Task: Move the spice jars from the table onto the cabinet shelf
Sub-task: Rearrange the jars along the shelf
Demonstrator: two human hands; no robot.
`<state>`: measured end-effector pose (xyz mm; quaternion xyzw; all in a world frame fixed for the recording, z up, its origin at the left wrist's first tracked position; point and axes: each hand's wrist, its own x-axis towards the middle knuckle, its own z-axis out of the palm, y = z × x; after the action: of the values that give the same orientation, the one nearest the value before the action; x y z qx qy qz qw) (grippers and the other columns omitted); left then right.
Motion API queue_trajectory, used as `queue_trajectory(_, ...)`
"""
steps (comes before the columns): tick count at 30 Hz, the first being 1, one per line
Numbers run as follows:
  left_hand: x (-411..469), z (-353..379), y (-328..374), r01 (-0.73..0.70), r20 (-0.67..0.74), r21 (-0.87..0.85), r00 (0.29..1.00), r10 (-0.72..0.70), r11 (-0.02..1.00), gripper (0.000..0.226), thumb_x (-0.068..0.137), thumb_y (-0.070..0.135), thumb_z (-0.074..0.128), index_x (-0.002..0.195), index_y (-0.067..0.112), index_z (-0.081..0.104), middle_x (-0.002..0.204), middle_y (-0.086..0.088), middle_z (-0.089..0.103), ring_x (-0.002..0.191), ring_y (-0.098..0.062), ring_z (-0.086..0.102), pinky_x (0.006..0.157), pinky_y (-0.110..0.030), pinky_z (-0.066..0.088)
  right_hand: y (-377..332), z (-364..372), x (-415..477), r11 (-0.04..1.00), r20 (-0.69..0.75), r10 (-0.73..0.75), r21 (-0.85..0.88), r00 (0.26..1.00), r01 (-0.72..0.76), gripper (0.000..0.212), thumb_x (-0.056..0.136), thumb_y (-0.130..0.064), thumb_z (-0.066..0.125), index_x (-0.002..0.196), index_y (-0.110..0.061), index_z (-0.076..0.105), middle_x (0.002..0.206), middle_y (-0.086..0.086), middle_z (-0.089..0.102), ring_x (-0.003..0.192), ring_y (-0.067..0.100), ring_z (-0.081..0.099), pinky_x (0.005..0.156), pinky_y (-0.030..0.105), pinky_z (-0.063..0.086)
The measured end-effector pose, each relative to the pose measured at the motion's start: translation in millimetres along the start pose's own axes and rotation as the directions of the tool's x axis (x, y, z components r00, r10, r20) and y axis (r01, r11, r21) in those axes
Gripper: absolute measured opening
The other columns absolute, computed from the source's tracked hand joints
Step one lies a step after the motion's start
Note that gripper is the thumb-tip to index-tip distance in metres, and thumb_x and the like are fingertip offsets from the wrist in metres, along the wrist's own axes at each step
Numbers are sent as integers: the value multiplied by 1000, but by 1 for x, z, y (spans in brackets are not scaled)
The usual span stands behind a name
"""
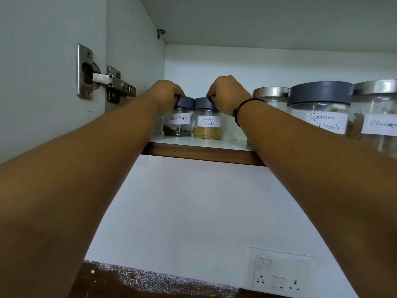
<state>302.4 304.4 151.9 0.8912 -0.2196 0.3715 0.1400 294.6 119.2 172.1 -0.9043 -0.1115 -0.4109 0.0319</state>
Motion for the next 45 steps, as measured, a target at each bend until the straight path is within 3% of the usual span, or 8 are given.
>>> queue_trajectory(6,2,0,-1,32,-4,-14,999,-32,999,39,99,-7,44,133,3,61,134,-19,61,125,-35,54,102,-34,40,-1,-1,0,1000,13,4,6,1000,-4,27,90,1,56,109,-4,74,116,15,69,103,32,66,92,38,55)
queue_trajectory(13,3,0,-2,57,16,-25,998,-56,998,39,97,-8,46,131,2,62,132,-20,62,122,-36,55,102,-39,43,-5,-4,-6,1000,39,0,-29,999,1,29,88,4,54,107,-4,74,112,15,70,102,31,66,88,36,55)
queue_trajectory(16,2,2,-3,42,-3,-17,999,-42,999,36,100,-1,42,129,3,63,129,-19,63,118,-34,57,98,-39,45,-12,-6,-12,990,53,-31,-134,998,37,23,86,7,53,98,0,70,95,15,65,92,32,64,69,30,46)
queue_trajectory(20,1,2,-6,21,-103,3,994,-21,1000,38,103,12,39,137,9,56,143,-16,54,130,-33,50,108,-43,41,-30,-17,-23,972,-69,-83,-224,994,65,18,83,13,51,86,-2,60,73,5,39,80,24,48,69,30,40)
queue_trajectory(25,-13,-4,8,-76,-216,-88,975,56,993,38,104,20,45,141,13,53,147,-11,50,137,-27,45,113,-39,35,-38,-33,-44,967,-120,-143,-229,983,112,26,87,11,50,108,-3,61,114,16,56,104,30,56,73,32,42)
queue_trajectory(32,-28,-10,46,-169,-131,-246,982,140,954,37,103,26,50,140,22,54,145,-2,53,128,-18,52,100,-27,40,-8,-102,-75,983,-273,-164,-130,948,132,26,92,-14,47,87,-1,68,89,15,65,78,30,60,66,33,48)
queue_trajectory(37,-23,-18,111,-231,-45,-407,971,233,884,44,103,34,50,145,22,47,151,1,48,137,-17,45,103,-24,34,23,-158,-116,984,-130,-146,-116,981,132,25,89,-28,54,87,-12,73,87,7,70,79,26,64,72,37,56)
queue_trajectory(45,-12,-14,169,-288,181,-337,914,362,896,40,106,30,42,144,19,50,145,-3,53,129,-21,49,98,-26,35,57,-202,-156,988,115,-45,-141,992,61,29,94,-37,59,95,-14,76,88,4,72,78,20,66,74,39,59)
